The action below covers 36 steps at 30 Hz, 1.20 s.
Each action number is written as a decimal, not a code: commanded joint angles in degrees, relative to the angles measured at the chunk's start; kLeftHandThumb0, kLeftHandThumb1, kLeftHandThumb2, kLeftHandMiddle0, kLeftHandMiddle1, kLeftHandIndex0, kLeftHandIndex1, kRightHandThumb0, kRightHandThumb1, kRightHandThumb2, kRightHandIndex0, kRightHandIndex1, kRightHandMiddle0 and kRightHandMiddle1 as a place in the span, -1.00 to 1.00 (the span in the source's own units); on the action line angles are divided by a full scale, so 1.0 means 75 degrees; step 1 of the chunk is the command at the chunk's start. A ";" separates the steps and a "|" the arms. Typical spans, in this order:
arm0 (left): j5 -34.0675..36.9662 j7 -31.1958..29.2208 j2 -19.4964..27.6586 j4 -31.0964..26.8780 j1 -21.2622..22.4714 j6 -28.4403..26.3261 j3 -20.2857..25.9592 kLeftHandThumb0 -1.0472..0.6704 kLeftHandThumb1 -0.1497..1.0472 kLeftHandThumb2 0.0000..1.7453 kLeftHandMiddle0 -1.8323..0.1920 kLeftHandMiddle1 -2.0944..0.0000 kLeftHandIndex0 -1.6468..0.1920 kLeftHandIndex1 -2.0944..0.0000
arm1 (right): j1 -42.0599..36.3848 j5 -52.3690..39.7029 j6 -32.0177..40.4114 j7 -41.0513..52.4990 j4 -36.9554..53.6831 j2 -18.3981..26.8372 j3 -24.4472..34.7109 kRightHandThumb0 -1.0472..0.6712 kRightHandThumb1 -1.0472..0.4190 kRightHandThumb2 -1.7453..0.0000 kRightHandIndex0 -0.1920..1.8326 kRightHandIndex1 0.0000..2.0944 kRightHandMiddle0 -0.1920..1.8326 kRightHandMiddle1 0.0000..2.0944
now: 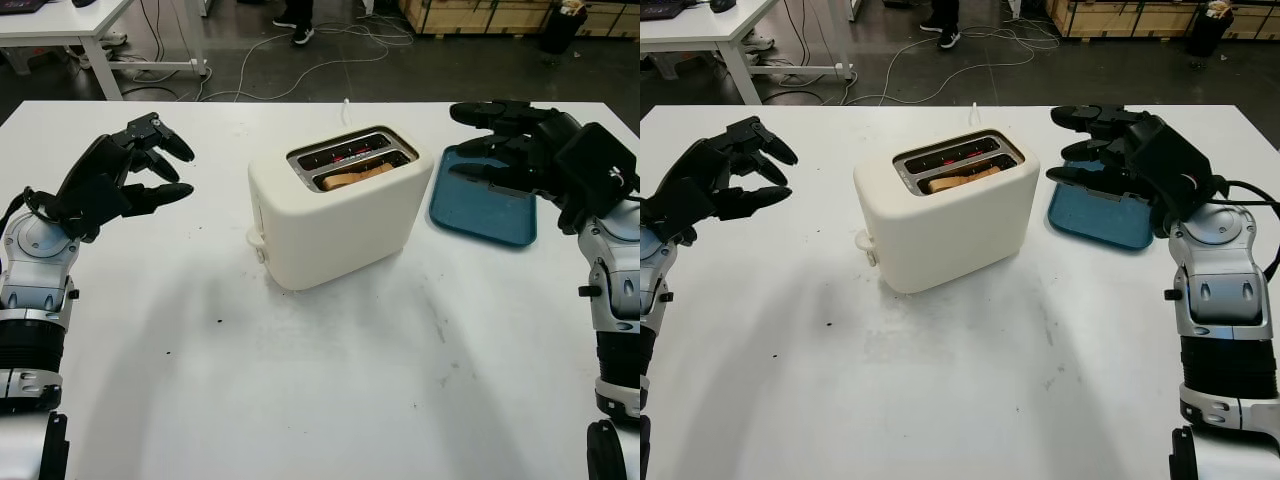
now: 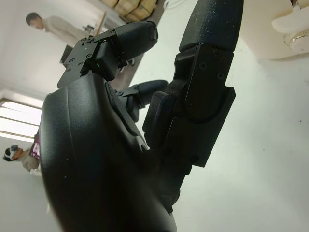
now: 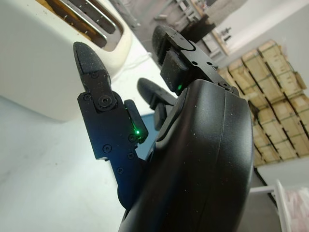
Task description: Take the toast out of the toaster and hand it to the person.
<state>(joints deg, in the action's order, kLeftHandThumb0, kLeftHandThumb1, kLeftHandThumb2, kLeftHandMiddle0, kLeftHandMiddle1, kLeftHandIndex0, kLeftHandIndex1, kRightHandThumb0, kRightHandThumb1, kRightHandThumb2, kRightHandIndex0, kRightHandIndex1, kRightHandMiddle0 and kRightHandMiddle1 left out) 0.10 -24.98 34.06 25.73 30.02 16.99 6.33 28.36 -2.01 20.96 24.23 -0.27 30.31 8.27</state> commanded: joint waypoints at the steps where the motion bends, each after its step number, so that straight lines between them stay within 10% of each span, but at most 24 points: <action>1: -0.0001 -0.0031 0.0002 0.0012 0.0117 0.0082 -0.0016 -1.00 0.79 -0.87 0.57 -0.50 0.54 -0.41 | 0.0070 -0.0120 -0.0203 -0.0056 0.0089 -0.0038 0.0046 -0.21 -0.61 1.00 -0.48 -0.24 -0.17 -0.98; 36: 0.0164 -0.0193 -0.0071 0.0098 0.0165 0.0129 0.0030 -1.00 0.79 -0.89 0.51 -0.44 0.49 -0.35 | -0.0033 -0.0508 -0.0789 -0.0151 -0.0028 -0.0192 0.0164 -0.17 -0.61 1.00 -0.50 -0.16 -0.15 -0.97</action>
<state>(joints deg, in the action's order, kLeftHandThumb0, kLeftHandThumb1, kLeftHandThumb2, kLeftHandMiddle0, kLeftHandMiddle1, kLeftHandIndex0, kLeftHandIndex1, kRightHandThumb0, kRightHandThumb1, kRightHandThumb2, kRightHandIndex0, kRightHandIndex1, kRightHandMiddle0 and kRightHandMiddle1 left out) 0.36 -26.02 34.02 26.39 30.27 17.52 6.34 28.33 -5.22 16.58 23.14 -0.29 29.06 9.14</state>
